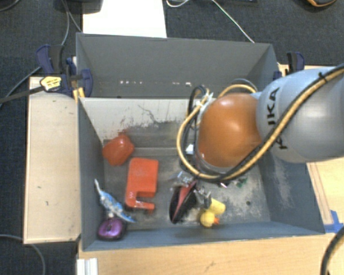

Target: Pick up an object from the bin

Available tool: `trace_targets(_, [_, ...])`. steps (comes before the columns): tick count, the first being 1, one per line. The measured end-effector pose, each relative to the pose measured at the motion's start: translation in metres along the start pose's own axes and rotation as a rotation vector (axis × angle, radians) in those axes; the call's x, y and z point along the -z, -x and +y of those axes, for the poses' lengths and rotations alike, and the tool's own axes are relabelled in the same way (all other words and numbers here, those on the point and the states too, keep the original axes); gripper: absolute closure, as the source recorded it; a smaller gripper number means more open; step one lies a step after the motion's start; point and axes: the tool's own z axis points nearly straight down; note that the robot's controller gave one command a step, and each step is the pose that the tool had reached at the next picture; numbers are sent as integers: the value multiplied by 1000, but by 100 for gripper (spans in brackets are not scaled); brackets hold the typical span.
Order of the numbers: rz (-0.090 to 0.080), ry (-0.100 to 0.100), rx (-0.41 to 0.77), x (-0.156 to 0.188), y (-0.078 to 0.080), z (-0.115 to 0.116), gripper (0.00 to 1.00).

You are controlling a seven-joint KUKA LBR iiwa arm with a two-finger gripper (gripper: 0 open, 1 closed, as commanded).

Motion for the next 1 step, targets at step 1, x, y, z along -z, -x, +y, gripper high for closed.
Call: trace_targets(1, [1,1,46,-27,5,-7,100])
